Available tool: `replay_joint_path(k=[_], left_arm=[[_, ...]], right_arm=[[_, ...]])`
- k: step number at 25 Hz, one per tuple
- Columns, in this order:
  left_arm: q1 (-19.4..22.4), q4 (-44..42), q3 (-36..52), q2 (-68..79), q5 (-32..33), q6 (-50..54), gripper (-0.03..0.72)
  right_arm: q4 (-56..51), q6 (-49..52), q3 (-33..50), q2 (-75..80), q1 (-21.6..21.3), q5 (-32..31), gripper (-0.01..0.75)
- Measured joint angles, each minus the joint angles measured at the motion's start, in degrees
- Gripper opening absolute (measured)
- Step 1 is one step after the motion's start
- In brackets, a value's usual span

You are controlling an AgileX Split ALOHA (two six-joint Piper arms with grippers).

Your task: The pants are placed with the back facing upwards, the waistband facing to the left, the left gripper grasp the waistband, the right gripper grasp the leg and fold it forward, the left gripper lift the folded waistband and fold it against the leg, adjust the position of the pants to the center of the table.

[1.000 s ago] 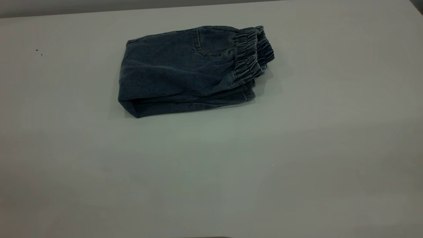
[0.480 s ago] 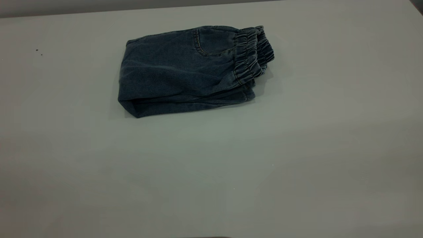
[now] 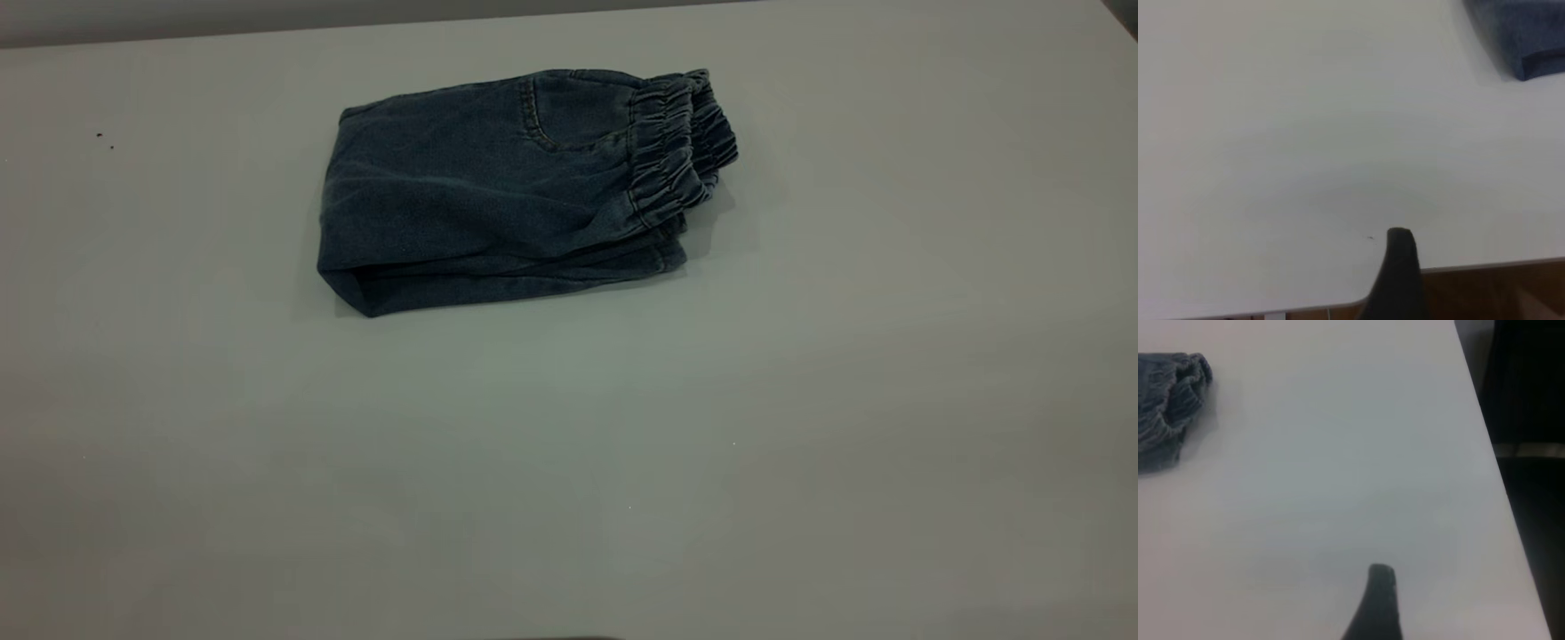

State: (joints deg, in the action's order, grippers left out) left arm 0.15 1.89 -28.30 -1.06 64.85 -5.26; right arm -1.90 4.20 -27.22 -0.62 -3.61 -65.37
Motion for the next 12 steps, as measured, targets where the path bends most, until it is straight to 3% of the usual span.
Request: replay_joint_path(k=[12], left_arm=[[0.0, 0.0, 0.0, 0.0, 0.0, 0.0, 0.552]], right_arm=[[0.0, 0.4, 0.0, 0.0, 0.0, 0.0, 0.581]])
